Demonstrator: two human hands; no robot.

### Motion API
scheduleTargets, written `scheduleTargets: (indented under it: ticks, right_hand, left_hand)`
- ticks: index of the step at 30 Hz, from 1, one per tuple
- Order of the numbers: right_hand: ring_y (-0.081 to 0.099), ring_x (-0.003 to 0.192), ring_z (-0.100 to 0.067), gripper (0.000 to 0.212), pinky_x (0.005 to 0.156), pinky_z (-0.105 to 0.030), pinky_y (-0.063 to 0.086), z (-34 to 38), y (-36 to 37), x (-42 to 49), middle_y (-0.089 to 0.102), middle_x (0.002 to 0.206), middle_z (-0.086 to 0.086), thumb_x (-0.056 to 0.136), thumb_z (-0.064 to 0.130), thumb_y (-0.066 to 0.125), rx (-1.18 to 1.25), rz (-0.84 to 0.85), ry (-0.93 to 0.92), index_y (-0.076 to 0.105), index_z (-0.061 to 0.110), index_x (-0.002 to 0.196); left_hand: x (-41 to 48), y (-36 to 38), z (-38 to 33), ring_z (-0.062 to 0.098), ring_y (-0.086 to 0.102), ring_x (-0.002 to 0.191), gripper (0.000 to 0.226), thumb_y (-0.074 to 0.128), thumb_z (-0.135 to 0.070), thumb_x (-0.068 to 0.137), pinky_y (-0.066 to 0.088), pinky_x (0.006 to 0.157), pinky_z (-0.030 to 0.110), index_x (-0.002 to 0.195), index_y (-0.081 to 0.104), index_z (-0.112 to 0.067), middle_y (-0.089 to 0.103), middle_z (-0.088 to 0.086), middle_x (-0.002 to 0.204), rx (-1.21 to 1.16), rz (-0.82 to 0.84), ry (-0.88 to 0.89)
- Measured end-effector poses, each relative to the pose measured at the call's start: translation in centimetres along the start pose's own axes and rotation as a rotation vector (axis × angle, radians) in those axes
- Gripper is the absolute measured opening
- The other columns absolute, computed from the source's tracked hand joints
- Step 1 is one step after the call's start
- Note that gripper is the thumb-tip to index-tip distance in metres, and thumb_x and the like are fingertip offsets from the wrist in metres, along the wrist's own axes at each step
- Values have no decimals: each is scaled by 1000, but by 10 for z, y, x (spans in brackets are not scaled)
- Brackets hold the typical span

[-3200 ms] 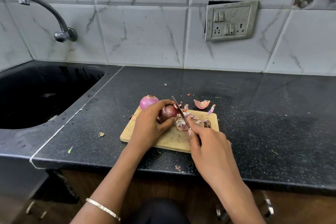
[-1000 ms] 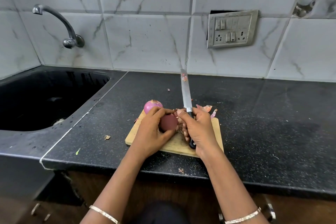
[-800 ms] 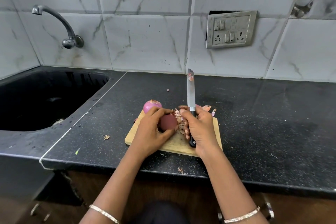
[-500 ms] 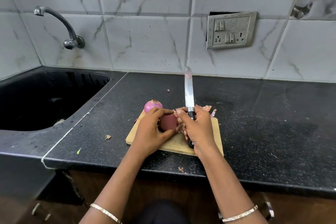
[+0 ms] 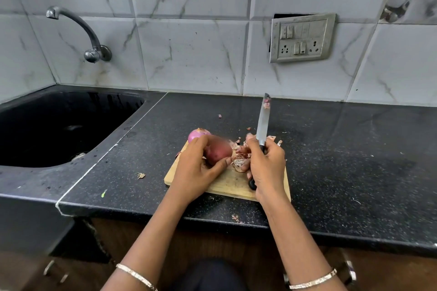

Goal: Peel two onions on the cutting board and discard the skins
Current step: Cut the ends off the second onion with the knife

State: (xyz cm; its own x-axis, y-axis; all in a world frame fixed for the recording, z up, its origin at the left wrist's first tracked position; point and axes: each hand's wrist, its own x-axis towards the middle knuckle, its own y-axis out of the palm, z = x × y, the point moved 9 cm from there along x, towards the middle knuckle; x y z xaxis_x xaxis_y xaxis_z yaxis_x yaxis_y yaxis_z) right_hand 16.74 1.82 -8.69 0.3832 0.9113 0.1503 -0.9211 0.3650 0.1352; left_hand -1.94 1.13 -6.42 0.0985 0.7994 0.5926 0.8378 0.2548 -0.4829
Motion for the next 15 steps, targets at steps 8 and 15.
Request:
scheduleTargets:
  ticks: [8,15]
  right_hand:
    - [52,37,-22,19,37,-26,36,5,9,-6,63,64,-21,106,26,45,-188,82,-55,60,14,105]
    - [56,45,-22,20,43,-32,44,5,11,-12,68,74,-13,96,8,43,-105,139,50,62,15,96]
  left_hand:
    - [-1,8,-1,5,53,116,63,83,-15,82,42,100,16,133,47,-24,54,-6,125,-32,107,40]
    - [-3,6,1,4,49,112,48,80,-23,84,31,96,3,128,64,-36,50,-4,119,63,80,54]
